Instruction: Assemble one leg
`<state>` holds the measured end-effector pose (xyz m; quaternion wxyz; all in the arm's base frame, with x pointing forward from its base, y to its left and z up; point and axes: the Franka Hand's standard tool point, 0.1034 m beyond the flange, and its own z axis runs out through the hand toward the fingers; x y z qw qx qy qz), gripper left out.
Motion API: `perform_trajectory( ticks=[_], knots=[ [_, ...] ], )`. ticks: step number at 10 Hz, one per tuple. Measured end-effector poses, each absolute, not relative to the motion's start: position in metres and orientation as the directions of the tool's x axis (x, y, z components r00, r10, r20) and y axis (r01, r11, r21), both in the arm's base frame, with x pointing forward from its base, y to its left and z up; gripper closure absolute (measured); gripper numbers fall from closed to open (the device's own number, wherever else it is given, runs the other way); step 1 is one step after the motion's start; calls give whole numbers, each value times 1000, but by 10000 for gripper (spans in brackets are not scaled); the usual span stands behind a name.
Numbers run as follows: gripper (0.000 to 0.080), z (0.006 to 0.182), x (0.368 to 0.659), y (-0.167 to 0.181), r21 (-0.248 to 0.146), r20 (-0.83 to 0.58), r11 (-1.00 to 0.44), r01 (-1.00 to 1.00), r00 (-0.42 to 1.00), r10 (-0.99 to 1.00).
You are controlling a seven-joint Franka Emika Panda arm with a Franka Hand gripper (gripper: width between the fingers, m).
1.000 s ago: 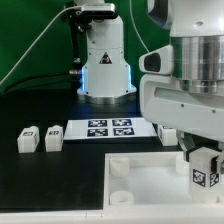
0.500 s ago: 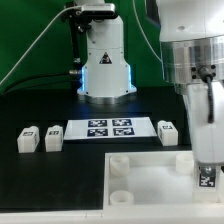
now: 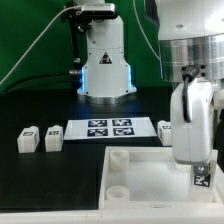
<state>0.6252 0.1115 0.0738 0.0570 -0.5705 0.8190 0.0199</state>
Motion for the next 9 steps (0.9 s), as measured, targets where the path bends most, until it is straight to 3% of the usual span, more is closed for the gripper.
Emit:
perform_trajectory(
  ticks=[1, 3, 7, 9],
  knots=[
    [505, 74, 625, 112, -32, -116, 348, -937, -342, -933],
    [210, 74, 625, 112, -33, -116, 342, -939, -336, -935],
    [152, 101, 614, 129, -46, -138, 306, -951, -297, -945],
    [151, 99, 613, 131, -44, -136, 298, -953, -290, -947]
  ],
)
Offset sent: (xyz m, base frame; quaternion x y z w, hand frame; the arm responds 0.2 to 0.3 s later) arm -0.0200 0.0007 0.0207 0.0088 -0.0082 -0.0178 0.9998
